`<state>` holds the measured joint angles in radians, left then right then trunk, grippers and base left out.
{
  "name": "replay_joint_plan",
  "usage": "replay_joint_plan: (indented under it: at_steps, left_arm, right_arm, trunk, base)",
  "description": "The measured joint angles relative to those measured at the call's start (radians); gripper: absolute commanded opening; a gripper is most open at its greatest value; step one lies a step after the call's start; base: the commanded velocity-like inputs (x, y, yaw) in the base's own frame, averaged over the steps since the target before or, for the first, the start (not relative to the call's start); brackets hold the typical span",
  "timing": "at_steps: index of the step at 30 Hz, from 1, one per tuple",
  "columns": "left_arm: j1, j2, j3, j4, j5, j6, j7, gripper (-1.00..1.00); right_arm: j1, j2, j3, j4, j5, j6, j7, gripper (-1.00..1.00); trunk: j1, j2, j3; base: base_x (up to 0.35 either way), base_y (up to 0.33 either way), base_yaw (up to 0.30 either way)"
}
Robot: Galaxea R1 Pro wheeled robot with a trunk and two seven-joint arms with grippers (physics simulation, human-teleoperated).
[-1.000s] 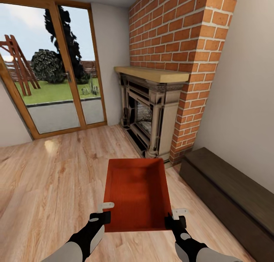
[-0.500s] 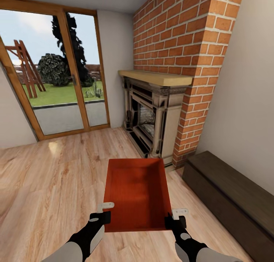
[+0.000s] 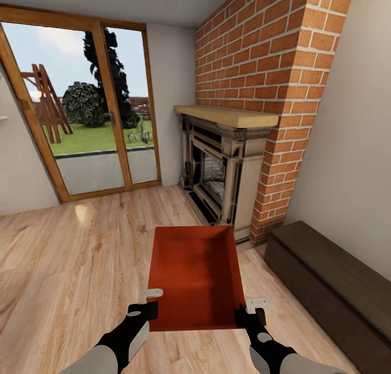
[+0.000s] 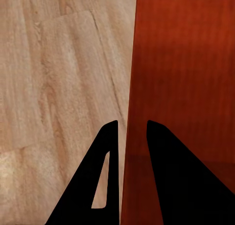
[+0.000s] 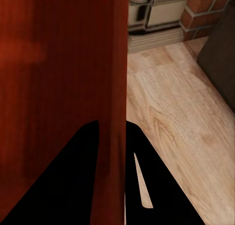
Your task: Move the two storage containers from the living room to the garage. In the garage, place one container on the floor and stack the other container on top of it (either order is fine).
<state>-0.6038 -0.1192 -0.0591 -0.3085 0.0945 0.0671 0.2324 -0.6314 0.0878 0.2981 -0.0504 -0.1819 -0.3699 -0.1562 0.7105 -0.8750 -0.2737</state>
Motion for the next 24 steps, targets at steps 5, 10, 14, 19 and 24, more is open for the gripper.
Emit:
replay_joint_plan:
  at_steps: [5, 10, 14, 19, 24]
  left_arm:
    - [0.000, 0.000, 0.000, 0.000, 0.000, 0.000, 0.000, -1.00]
    - [0.000, 0.000, 0.000, 0.000, 0.000, 0.000, 0.000, -1.00]
    - [0.000, 0.000, 0.000, 0.000, 0.000, 0.000, 0.000, -1.00]
    - [0.000, 0.000, 0.000, 0.000, 0.000, 0.000, 0.000, -1.00]
    - [0.000, 0.000, 0.000, 0.000, 0.000, 0.000, 0.000, -1.00]
  right_arm:
    - [0.000, 0.000, 0.000, 0.000, 0.000, 0.000, 0.000, -1.00]
    - [0.000, 0.000, 0.000, 0.000, 0.000, 0.000, 0.000, -1.00]
    - [0.000, 0.000, 0.001, 0.000, -0.001, 0.000, 0.000, -1.00]
    - [0.000, 0.000, 0.000, 0.000, 0.000, 0.000, 0.000, -1.00]
    - [0.000, 0.000, 0.001, 0.000, 0.000, 0.000, -0.001, -1.00]
  trunk:
    - [0.000, 0.000, 0.008]
    - [0.000, 0.000, 0.016]
    - [0.000, 0.000, 0.018]
    - [0.000, 0.000, 0.018]
    - [0.000, 0.000, 0.018]
  base:
    - [0.000, 0.000, 0.077]
    - [0.000, 0.000, 0.057]
    - [0.000, 0.000, 0.006]
    - [0.000, 0.000, 0.001]
    - [0.000, 0.000, 0.000]
